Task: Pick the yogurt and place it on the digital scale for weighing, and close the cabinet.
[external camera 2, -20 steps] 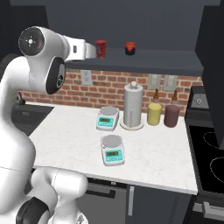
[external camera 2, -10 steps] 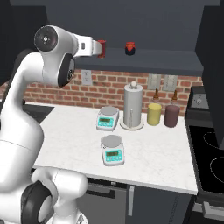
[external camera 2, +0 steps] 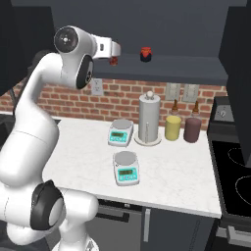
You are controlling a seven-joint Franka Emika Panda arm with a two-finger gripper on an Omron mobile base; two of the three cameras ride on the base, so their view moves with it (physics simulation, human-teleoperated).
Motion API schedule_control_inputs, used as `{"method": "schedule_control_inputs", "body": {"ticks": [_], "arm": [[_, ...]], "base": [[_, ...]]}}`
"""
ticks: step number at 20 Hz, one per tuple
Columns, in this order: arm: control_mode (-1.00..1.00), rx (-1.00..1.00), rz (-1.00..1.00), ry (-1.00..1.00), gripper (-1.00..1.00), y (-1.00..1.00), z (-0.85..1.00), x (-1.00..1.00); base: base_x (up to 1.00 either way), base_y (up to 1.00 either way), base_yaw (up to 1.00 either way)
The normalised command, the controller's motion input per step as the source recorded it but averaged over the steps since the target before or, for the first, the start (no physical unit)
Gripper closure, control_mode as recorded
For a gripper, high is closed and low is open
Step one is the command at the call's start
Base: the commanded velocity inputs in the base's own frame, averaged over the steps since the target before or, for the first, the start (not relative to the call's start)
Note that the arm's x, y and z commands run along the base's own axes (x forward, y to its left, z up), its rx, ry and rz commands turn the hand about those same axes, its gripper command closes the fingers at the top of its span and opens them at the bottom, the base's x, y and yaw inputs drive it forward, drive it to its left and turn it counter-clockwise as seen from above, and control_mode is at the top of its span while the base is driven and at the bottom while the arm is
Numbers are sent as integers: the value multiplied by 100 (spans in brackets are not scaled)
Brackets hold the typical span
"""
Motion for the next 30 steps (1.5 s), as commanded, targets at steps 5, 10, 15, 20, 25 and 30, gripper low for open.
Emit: {"method": "schedule_control_inputs", "body": {"ticks": [5, 10, 15, 20, 25, 30], "arm": [[-100, 0, 0, 0, -100, 0, 8, 53], [-100, 0, 0, 0, -100, 0, 6, 46], [-100, 0, 0, 1, -100, 0, 0, 49], [-100, 0, 0, 3, -100, 0, 0, 58], [-100, 0, 0, 0, -100, 0, -3, 33], [-100, 0, 0, 0, -100, 0, -21, 22]], "base": [[0, 0, 0], [0, 0, 0], [0, 0, 0], [0, 0, 0], [0, 0, 0], [0, 0, 0]]}}
